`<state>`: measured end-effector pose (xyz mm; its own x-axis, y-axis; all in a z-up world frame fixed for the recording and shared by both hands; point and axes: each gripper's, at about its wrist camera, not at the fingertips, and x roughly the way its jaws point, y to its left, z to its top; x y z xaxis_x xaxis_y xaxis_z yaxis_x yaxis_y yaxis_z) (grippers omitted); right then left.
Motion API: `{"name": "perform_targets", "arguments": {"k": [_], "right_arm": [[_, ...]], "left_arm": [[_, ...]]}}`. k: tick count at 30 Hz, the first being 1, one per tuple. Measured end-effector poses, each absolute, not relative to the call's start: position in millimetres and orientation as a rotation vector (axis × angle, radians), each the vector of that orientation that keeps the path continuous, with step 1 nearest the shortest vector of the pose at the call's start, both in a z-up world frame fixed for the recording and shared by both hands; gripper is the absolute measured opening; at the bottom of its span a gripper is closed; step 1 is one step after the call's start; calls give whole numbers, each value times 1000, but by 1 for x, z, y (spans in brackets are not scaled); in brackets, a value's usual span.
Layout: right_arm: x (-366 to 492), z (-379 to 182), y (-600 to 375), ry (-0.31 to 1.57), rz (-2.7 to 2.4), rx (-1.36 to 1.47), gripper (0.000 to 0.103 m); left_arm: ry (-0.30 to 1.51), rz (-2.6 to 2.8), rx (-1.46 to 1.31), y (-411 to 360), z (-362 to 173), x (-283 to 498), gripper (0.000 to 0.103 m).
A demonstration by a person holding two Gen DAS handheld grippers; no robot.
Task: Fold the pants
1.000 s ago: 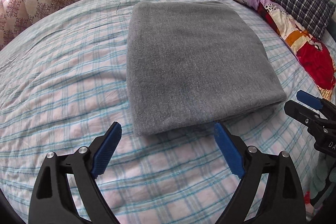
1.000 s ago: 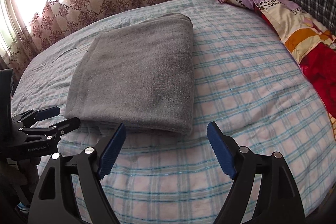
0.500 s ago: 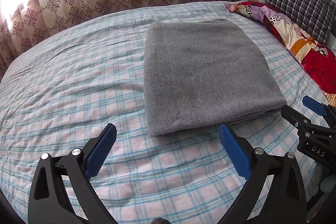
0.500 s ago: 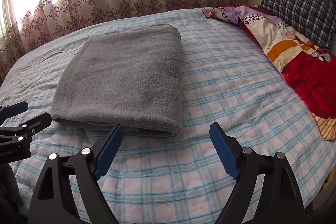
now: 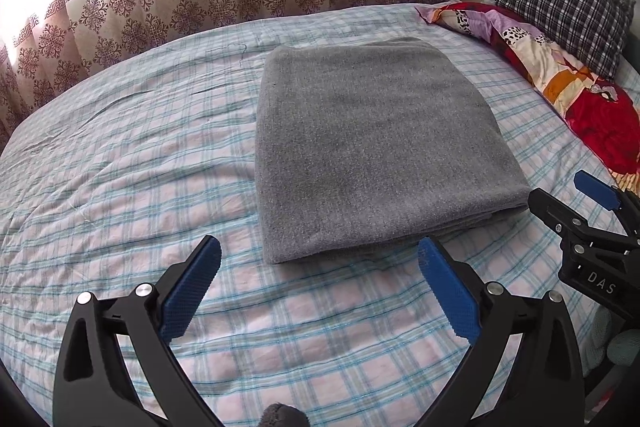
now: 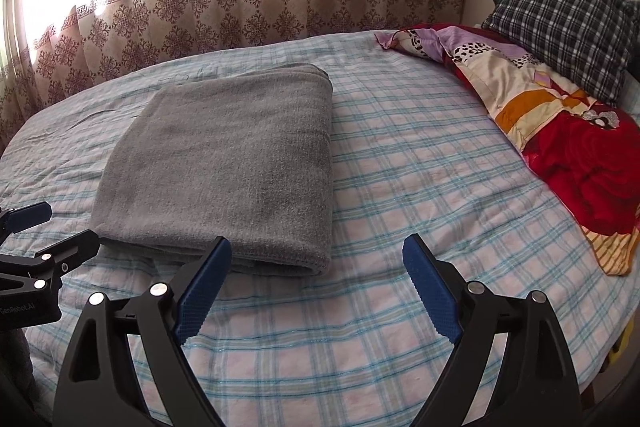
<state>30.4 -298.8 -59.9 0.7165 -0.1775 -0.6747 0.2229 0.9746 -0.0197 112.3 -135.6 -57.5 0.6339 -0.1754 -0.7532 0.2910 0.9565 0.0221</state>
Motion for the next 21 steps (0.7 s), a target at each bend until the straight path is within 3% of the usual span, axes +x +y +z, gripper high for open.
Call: {"name": "perform_targets", "arguments": {"k": [21], "right_arm": [[28, -54, -298, 716, -233, 66, 89]], "left_arm": [[813, -195, 175, -137, -42, 108, 100]]}}
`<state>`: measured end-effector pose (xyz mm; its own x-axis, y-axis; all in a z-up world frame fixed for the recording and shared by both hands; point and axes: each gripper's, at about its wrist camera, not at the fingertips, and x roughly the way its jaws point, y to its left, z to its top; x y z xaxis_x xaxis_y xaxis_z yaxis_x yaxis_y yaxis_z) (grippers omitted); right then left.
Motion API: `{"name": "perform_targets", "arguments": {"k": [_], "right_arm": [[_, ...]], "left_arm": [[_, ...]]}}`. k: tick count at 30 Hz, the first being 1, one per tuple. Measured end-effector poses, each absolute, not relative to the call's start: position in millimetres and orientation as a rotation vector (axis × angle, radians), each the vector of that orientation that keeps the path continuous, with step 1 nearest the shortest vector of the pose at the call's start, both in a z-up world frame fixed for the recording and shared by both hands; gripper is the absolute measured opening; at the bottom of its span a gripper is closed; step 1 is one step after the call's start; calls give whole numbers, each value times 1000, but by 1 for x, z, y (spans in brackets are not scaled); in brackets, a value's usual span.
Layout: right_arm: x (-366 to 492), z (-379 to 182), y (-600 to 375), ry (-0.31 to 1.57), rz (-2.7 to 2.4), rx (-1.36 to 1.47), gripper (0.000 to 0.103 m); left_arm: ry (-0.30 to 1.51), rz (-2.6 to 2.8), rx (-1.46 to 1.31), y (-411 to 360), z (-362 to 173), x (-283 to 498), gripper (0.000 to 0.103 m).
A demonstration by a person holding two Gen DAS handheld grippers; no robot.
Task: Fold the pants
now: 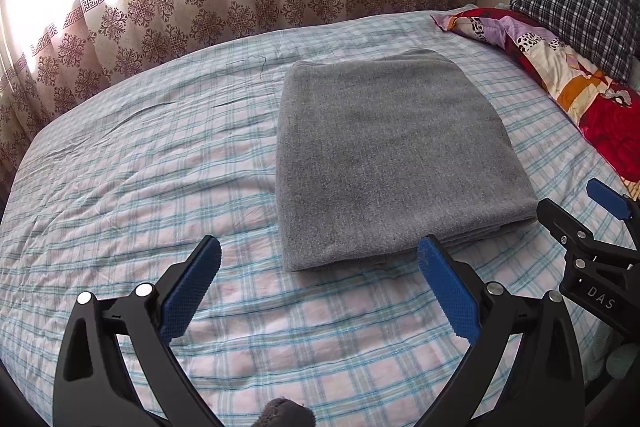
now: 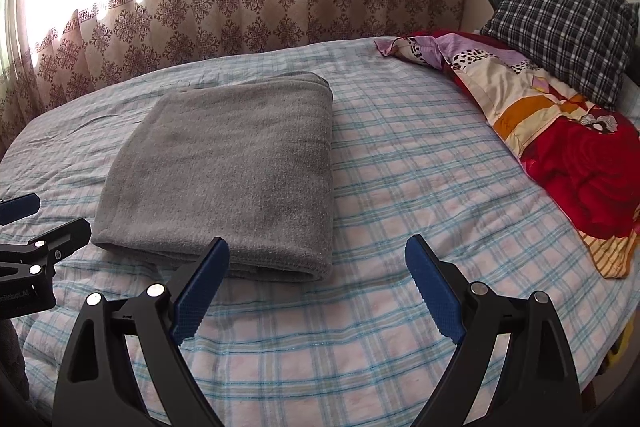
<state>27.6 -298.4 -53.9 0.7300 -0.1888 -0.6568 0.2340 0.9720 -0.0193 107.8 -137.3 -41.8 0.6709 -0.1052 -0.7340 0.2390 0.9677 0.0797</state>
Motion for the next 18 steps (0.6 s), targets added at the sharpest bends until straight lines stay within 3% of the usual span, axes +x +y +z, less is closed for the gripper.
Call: {"name": "perform_targets", "arguments": {"k": [18], "right_arm": [[31, -62, -304, 748, -242, 81, 89]], "left_arm": [[793, -213, 235, -149, -44, 106, 100]]}}
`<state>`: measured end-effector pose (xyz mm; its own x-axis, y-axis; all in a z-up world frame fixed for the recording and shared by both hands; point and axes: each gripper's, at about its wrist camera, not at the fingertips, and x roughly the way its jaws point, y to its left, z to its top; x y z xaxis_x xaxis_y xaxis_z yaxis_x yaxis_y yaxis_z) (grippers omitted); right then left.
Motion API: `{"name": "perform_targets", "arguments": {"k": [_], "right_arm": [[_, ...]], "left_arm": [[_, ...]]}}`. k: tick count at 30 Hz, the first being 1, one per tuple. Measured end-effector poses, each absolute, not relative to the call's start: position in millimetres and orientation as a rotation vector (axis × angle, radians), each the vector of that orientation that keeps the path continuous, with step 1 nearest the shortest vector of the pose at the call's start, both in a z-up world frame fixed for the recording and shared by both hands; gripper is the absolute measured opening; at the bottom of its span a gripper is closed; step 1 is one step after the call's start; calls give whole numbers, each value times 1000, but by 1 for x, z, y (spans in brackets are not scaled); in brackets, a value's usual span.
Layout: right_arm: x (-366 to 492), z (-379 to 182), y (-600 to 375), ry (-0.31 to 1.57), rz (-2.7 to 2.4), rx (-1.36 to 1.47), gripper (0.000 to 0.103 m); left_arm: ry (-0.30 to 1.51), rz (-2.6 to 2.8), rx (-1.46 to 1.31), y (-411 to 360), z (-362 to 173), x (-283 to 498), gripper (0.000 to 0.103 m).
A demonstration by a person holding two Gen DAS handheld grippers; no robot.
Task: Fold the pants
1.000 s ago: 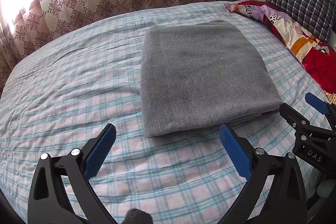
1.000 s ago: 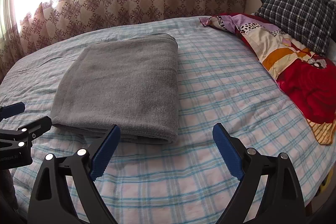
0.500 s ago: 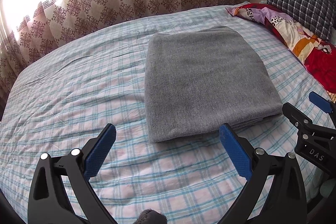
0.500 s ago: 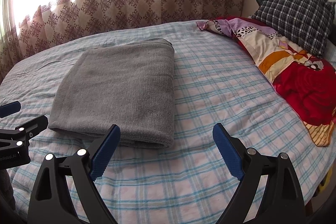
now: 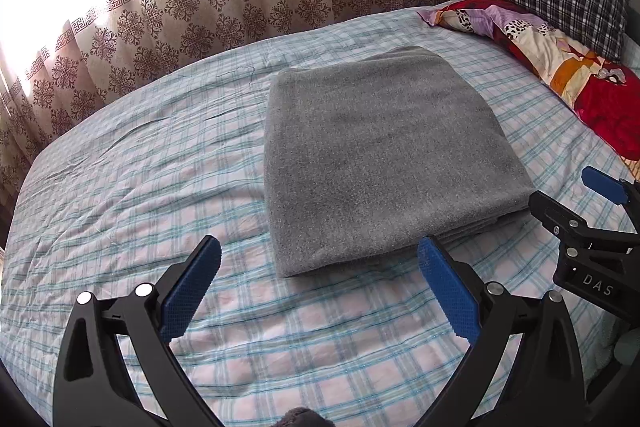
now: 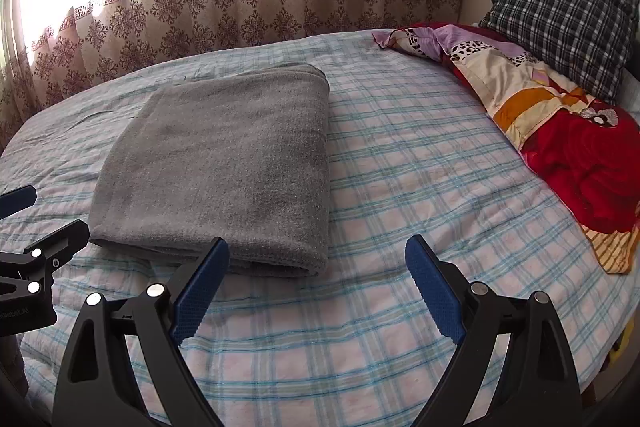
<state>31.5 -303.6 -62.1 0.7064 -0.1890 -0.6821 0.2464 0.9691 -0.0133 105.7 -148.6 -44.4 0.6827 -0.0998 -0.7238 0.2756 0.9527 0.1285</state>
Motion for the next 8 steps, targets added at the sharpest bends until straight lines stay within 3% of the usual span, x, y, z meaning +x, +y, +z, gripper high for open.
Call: {"name": "perform_targets", "arguments": {"k": [8], "right_arm": [[35, -71, -316, 789, -269, 137, 89]], "left_arm": [[865, -146, 201, -127, -59, 123, 100]]}}
